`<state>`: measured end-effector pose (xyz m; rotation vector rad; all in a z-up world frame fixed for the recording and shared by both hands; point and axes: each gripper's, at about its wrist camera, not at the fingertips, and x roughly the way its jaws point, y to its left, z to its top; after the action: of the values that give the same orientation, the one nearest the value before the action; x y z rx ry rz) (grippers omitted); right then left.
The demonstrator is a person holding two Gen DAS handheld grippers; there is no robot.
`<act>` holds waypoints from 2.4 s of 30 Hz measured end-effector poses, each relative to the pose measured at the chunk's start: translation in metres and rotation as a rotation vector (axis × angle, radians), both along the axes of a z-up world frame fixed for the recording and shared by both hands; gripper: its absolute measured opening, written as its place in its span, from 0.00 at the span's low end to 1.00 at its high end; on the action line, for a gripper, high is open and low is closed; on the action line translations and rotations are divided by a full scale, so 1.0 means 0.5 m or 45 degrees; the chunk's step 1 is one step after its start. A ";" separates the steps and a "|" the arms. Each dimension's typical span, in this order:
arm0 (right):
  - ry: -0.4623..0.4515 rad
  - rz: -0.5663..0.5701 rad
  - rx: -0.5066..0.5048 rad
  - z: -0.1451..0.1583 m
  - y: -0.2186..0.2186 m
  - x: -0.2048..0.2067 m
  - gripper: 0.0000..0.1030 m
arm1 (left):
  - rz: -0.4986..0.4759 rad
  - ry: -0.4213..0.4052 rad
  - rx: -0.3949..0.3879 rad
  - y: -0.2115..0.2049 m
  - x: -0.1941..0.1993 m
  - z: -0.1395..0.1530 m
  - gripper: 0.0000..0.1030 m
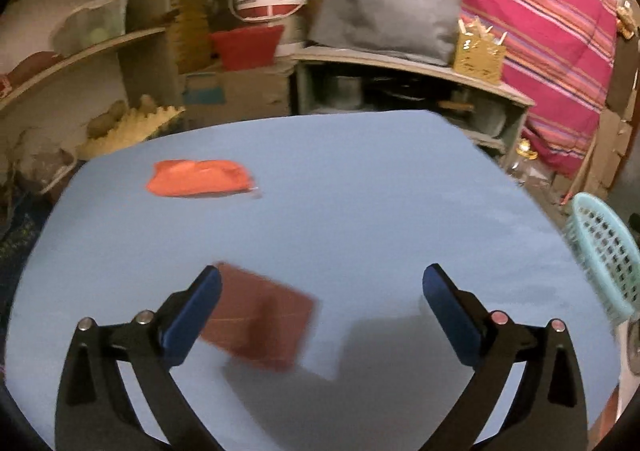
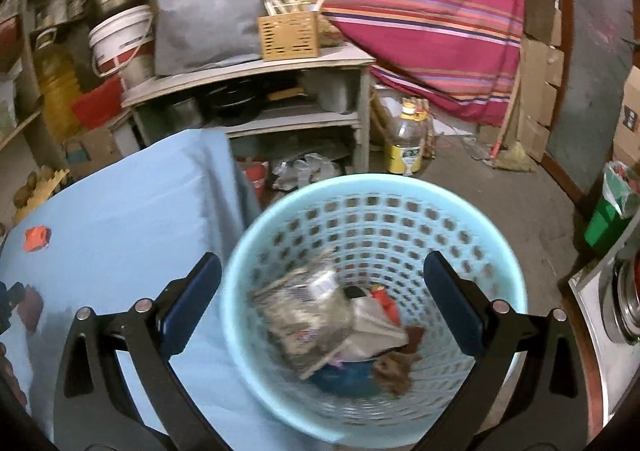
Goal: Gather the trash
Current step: 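Move both open tools back over the table and grasp the brown pad with the left tool, then grasp the orange plastic bag with the right tool while the left tool holds the pad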
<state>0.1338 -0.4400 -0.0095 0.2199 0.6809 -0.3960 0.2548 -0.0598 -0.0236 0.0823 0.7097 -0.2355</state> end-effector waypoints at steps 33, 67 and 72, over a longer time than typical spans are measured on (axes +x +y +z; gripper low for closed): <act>0.132 0.319 -0.155 -0.050 0.294 0.162 0.96 | -0.128 0.264 -0.030 0.096 0.065 -0.084 0.85; 0.174 0.696 -0.069 -0.083 0.755 0.446 0.96 | 0.385 -0.048 -0.134 0.492 0.096 0.076 0.85; 0.163 0.719 -0.109 -0.083 0.808 0.531 0.96 | 0.444 -0.045 -0.212 0.532 0.102 0.084 0.85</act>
<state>0.3991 -0.0360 -0.0508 -0.0837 0.8158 0.1036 0.3060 0.2060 0.0186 -0.1951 0.6551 0.0411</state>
